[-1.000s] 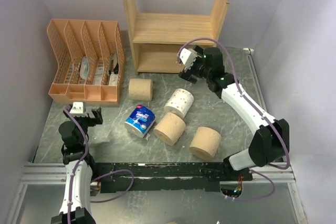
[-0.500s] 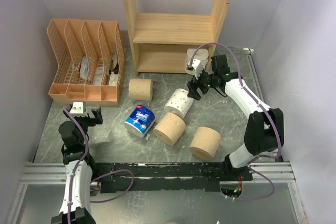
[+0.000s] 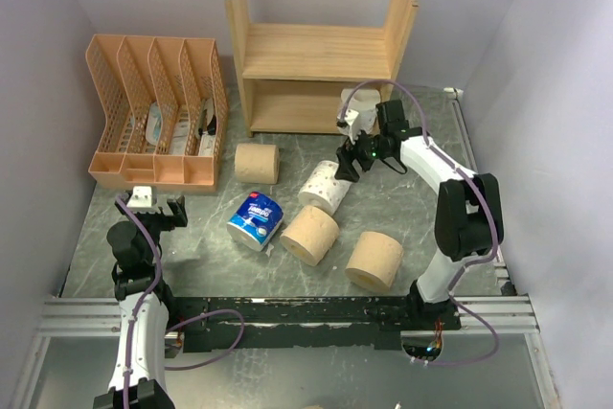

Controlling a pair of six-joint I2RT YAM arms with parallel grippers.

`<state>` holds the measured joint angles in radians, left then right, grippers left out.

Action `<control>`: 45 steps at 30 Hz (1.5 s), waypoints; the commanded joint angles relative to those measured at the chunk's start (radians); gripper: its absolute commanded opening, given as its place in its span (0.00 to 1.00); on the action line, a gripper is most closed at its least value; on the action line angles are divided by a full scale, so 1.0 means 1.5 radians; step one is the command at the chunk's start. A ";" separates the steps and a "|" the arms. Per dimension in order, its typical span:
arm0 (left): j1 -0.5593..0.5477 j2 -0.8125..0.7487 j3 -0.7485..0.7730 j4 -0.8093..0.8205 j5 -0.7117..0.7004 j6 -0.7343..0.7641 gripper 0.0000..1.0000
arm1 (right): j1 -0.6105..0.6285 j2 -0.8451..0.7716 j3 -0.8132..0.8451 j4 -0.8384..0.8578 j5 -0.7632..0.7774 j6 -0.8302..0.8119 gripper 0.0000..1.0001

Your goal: Place and organize the paper towels onto the shelf

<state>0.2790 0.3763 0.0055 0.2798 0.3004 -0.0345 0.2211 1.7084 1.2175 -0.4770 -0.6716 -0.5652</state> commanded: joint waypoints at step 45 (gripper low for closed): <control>0.008 -0.007 -0.049 0.011 0.020 0.002 1.00 | 0.169 -0.126 0.008 -0.001 0.296 -0.042 0.00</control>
<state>0.2790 0.3767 0.0055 0.2798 0.3008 -0.0341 0.4385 1.4807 1.1988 -0.5205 -0.3080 -0.6533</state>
